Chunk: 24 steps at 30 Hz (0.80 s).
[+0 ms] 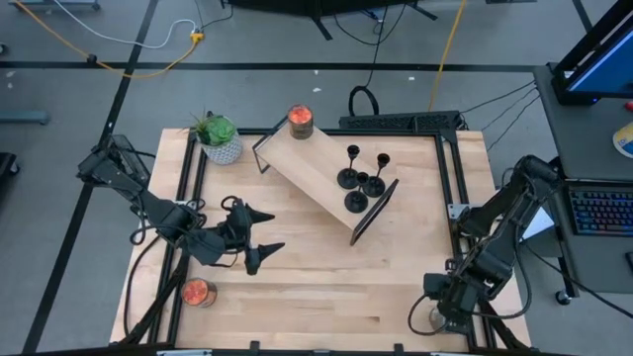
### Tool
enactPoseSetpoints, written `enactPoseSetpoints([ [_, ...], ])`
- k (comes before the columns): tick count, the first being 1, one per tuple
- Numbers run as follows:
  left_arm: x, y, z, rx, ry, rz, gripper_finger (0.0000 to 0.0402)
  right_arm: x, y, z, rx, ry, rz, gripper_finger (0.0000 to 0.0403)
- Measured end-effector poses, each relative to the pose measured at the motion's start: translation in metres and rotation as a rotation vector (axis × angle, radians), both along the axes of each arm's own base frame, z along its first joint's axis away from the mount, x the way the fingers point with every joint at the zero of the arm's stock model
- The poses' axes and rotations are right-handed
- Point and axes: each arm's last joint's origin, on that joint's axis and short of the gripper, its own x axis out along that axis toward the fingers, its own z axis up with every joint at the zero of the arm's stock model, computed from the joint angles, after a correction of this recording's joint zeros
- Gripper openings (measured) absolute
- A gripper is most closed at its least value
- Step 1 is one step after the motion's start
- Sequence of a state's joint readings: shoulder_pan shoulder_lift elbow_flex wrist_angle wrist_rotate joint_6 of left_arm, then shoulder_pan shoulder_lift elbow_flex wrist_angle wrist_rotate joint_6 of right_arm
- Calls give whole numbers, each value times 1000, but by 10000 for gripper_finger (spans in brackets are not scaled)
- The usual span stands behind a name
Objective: Pick & Place candle stick holders
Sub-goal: Put the brown scented candle on the shelf
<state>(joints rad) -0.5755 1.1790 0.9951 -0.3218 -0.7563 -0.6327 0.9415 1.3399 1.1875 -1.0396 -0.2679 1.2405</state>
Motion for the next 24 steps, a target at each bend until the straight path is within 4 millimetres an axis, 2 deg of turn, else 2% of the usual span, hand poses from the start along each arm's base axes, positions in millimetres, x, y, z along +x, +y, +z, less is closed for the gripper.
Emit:
enactPoseSetpoints([
  [24,0,-1,-1,-28,17,-48,392,-14,2,-52,-24,54,-57,185],
])
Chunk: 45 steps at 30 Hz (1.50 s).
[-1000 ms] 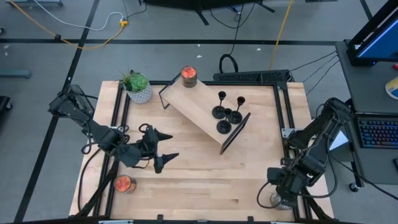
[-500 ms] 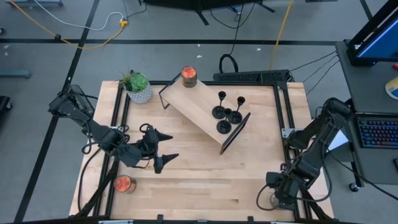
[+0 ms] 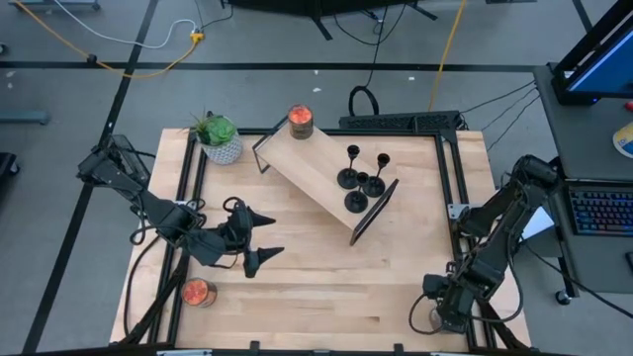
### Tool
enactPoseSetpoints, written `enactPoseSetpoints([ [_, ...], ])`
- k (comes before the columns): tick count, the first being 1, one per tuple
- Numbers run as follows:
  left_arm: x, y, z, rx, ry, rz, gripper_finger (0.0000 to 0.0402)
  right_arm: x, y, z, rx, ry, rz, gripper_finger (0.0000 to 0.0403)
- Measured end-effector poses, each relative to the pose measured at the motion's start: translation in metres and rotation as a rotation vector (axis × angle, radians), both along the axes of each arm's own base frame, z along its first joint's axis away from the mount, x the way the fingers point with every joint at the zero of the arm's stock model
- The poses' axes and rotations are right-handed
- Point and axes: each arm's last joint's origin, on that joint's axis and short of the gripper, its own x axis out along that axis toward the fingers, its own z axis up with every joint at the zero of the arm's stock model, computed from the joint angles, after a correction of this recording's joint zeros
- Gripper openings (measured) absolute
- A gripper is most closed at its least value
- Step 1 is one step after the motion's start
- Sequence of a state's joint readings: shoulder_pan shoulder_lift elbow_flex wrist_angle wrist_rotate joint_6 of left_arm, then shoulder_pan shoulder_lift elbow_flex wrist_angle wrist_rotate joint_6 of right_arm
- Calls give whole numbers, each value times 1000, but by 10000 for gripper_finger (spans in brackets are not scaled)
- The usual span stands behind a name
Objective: Pick & Place candle stick holders
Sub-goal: Put the brown scented candle on the shelf
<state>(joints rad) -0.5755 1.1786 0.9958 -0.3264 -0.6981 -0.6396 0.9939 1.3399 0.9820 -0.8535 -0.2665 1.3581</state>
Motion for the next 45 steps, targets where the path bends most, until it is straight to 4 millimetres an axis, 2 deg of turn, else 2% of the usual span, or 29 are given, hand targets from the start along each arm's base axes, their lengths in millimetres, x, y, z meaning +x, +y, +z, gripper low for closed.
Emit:
enactPoseSetpoints([
  [8,0,0,0,0,0,-1,392,-9,4,-18,24,7,-26,181],
  [14,0,0,0,2,1,-5,392,-11,2,-28,30,20,-48,158],
  [22,0,-2,0,82,33,-100,392,-11,2,-28,30,21,-48,88],
  [32,0,-2,-1,126,41,-122,392,-11,1,-29,16,37,-93,5],
  [40,0,-2,0,102,30,-113,392,-10,1,-29,4,61,-178,1],
  [45,1,-2,2,59,8,-98,392,-5,2,-29,8,-3,-227,1],
])
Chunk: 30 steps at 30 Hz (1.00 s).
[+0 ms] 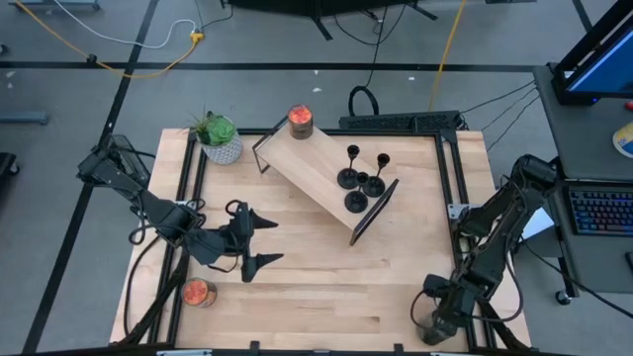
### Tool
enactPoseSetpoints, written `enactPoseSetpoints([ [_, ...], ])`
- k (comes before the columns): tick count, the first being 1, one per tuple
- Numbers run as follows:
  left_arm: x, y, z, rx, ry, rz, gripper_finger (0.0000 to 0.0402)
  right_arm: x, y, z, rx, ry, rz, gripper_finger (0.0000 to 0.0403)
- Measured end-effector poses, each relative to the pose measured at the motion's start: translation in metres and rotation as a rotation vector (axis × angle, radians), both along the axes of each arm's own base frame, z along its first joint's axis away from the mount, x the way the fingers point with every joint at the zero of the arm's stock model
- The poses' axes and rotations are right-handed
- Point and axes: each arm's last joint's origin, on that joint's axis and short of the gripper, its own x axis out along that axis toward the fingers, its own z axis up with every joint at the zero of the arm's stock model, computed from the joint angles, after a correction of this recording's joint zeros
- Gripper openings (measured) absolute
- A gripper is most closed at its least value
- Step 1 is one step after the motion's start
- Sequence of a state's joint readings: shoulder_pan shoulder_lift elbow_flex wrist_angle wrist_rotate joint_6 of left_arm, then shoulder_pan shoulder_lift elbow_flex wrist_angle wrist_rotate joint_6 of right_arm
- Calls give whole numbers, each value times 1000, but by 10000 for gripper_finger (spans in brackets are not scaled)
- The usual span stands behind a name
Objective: Pick & Place candle stick holders
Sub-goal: Put the brown scented candle on the shelf
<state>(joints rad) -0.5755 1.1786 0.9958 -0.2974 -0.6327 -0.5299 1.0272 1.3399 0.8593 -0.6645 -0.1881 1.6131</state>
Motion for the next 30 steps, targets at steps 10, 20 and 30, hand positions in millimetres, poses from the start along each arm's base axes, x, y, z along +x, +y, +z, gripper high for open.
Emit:
enactPoseSetpoints([
  [10,5,-4,-4,-3,11,-10,392,30,-6,19,11,-122,-66,0],
  [20,24,-18,-27,15,76,-64,392,73,-27,63,-22,-321,-59,0],
  [30,55,-26,-41,-81,14,-154,392,113,-46,90,-63,-480,4,0],
])
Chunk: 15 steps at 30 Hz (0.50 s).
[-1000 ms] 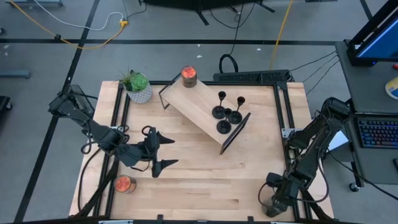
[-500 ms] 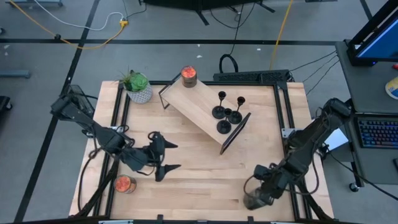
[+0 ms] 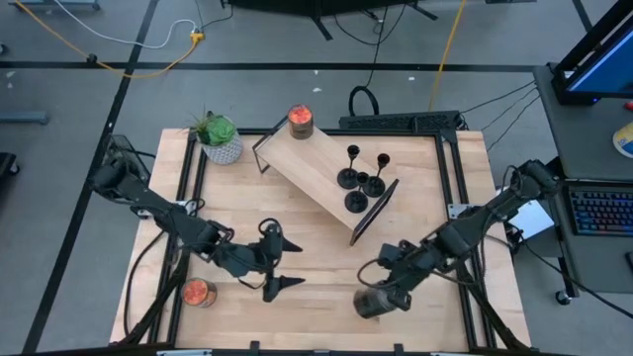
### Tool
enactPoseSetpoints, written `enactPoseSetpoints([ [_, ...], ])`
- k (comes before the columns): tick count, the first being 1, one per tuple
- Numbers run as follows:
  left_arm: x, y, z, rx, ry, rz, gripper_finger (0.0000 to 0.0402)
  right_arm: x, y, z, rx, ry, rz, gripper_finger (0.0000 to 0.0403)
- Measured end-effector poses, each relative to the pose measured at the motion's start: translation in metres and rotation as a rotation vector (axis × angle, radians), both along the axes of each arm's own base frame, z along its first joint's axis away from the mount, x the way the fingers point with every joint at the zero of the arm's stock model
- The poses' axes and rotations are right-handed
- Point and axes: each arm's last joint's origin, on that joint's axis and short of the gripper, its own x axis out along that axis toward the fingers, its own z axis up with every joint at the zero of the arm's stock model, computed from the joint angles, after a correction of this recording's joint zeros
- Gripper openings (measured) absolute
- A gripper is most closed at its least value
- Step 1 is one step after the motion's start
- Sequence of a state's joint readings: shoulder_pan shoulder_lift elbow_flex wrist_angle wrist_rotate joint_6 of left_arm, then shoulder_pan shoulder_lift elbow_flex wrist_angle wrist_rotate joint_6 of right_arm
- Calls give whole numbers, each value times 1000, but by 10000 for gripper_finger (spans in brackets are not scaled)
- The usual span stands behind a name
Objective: Pick & Place candle stick holders
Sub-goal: Put the brown scented candle on the shelf
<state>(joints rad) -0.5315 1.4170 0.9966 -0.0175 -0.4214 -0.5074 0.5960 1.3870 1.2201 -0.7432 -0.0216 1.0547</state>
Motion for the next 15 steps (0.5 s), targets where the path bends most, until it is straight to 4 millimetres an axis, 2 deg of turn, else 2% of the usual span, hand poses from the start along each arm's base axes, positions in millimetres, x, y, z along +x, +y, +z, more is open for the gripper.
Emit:
enactPoseSetpoints([
  [9,22,1,-13,-120,-12,-8,392,47,2,9,-91,-86,112,0],
  [15,33,-5,-10,-141,-37,-16,392,68,-1,15,-137,-138,158,0],
])
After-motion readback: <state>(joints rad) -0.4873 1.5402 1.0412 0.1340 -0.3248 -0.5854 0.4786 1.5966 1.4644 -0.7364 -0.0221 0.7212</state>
